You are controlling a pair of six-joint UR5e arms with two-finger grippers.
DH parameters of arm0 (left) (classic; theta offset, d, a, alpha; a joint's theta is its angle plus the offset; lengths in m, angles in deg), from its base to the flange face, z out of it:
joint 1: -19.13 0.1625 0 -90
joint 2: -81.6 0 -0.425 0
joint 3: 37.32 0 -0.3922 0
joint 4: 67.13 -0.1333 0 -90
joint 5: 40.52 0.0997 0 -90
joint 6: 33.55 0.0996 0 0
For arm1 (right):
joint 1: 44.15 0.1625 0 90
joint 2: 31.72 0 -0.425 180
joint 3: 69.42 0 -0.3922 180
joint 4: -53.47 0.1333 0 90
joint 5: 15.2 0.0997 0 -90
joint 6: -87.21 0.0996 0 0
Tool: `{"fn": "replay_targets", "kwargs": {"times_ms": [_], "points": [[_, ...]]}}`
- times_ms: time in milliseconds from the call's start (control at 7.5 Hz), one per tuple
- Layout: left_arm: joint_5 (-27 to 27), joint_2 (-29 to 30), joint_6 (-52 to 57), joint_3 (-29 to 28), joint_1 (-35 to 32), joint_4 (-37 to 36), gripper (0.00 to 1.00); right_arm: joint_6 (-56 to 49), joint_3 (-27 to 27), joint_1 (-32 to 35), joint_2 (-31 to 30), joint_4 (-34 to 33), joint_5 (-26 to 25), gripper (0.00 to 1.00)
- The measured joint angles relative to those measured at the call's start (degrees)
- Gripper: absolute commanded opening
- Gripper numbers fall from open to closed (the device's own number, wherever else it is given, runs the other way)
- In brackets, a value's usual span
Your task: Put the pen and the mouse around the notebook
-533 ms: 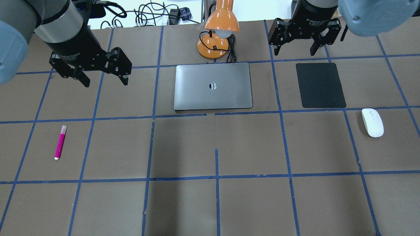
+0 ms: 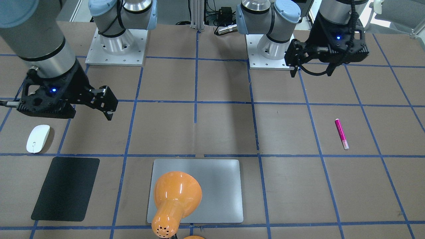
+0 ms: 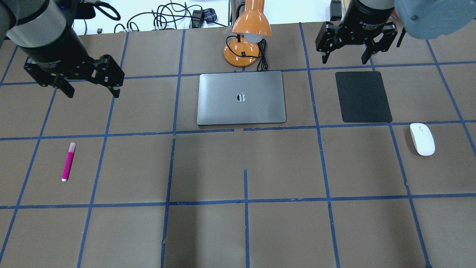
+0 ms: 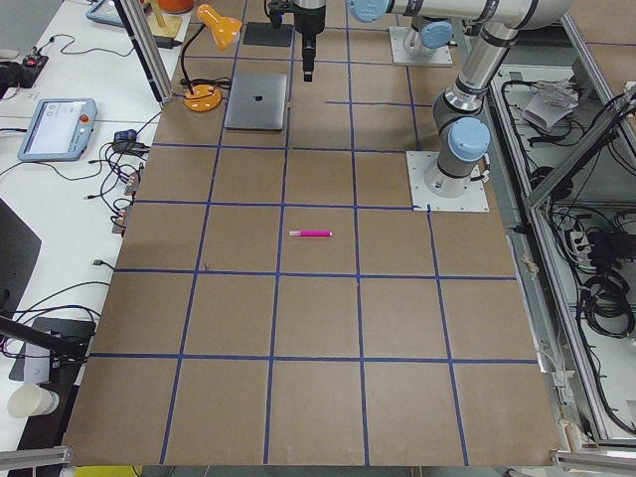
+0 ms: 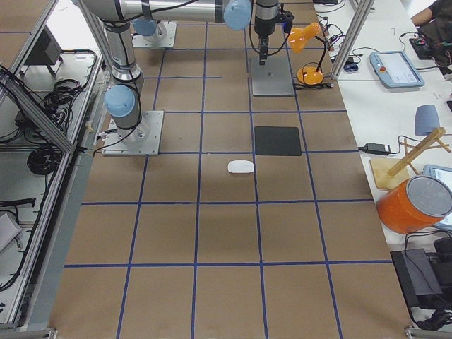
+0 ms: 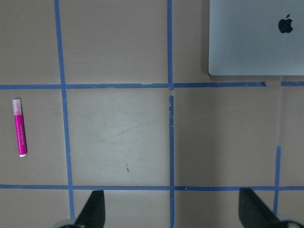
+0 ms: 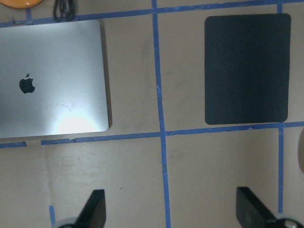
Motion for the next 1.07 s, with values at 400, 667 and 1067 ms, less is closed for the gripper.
{"fn": "replay_targets", "kwargs": {"times_ms": [400,667,1067], "points": [[-0.9,0.8,25.7,8.5,22.5,-9.1,1.00,-15.2,-8.5,-11.7,1.4,-9.0,-0.3,0.96],[-5.6,3.8,35.8,19.8,32.8,-25.3,1.00,-24.4,-16.6,-19.7,3.1,-19.1,-2.0,1.00],[-7.2,12.5,37.4,31.1,35.1,-44.2,1.00,-32.4,-28.4,-27.7,5.5,-34.7,-5.5,1.00]]}}
